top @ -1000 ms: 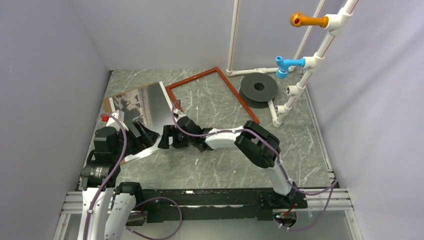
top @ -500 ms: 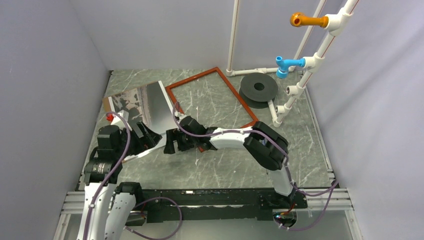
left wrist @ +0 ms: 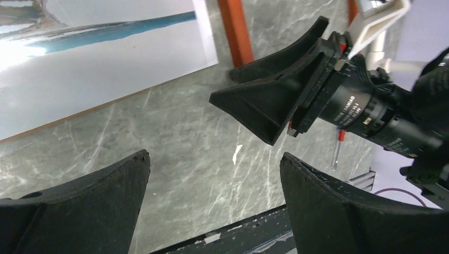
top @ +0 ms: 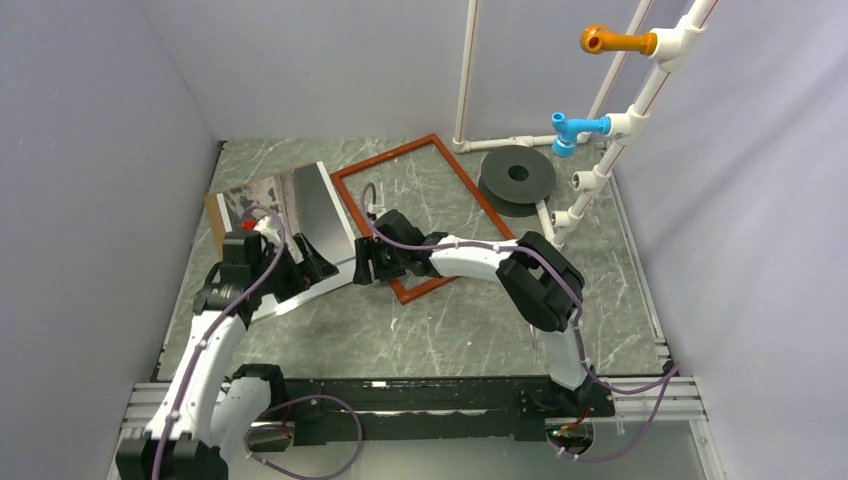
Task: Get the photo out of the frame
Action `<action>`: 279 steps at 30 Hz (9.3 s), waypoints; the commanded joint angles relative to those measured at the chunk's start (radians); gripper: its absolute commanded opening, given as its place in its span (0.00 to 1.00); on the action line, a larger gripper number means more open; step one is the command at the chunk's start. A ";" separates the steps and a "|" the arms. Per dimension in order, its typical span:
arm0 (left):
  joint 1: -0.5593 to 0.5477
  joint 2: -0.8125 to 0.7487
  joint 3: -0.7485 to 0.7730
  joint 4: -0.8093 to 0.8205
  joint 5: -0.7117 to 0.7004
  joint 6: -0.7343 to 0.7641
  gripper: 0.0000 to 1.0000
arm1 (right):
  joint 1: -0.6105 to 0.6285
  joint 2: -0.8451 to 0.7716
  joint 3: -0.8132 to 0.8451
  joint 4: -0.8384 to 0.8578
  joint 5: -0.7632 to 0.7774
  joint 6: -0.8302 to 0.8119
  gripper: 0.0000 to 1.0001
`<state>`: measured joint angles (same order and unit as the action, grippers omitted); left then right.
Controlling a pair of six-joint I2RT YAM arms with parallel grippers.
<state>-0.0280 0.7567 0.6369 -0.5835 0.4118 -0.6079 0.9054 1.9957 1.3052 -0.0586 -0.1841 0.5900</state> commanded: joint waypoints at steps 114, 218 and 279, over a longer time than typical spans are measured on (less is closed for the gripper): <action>0.448 0.735 0.113 0.196 0.025 0.076 0.99 | -0.137 0.346 0.309 0.265 -0.081 0.225 0.60; 0.610 0.690 0.382 -0.002 -0.175 0.283 0.99 | -0.083 0.169 0.225 0.281 -0.285 0.181 0.78; -0.147 0.183 -0.673 1.035 -0.291 -0.968 0.95 | -0.043 -0.133 -0.149 0.162 -0.067 0.088 0.69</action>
<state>-0.1719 0.8856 0.0219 0.3450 0.1825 -1.5455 0.8654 1.8862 1.1336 0.1051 -0.2619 0.7177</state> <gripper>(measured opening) 0.974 0.685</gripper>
